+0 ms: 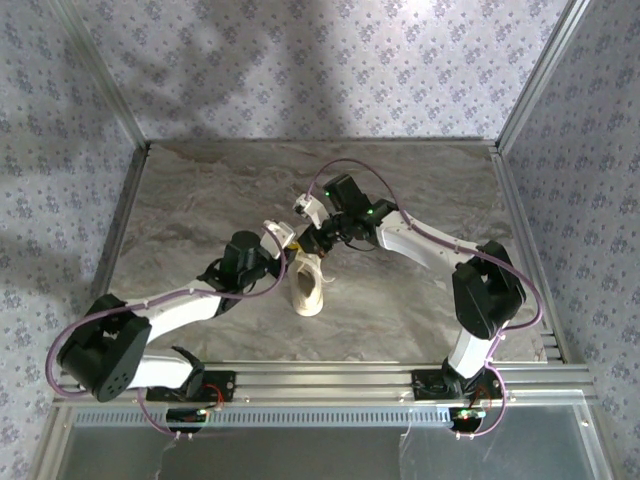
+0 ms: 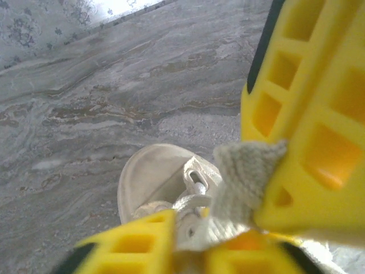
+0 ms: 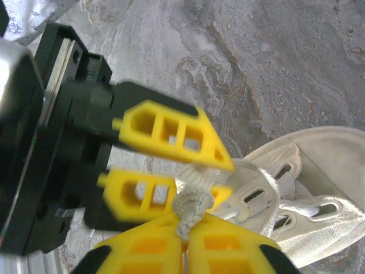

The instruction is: Tie the shoes

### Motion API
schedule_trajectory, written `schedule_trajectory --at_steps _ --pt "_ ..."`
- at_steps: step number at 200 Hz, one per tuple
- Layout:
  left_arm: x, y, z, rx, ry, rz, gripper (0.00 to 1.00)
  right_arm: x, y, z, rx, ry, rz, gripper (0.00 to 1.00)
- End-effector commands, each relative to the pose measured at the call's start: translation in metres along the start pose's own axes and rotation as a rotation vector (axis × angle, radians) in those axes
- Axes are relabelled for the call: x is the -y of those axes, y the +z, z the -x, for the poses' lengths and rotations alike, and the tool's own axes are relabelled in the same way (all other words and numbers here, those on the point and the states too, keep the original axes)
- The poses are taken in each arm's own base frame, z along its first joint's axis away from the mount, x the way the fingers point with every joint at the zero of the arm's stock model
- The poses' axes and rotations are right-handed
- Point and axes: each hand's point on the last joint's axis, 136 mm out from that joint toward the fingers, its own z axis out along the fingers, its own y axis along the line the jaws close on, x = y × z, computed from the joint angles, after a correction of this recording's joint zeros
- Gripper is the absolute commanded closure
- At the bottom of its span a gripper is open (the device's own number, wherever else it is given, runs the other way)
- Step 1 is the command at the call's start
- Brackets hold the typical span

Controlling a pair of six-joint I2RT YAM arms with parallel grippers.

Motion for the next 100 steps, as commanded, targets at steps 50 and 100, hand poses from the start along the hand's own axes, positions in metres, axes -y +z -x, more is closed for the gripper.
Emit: schedule_trajectory --at_steps 50,100 --pt "-0.006 -0.008 0.023 0.076 -0.081 -0.034 1.00 -0.012 -0.025 0.016 0.066 0.022 0.029 0.52" --pt "-0.008 -0.012 0.021 0.070 -0.158 -0.046 1.00 0.015 -0.047 0.008 0.114 0.148 -0.071 0.51"
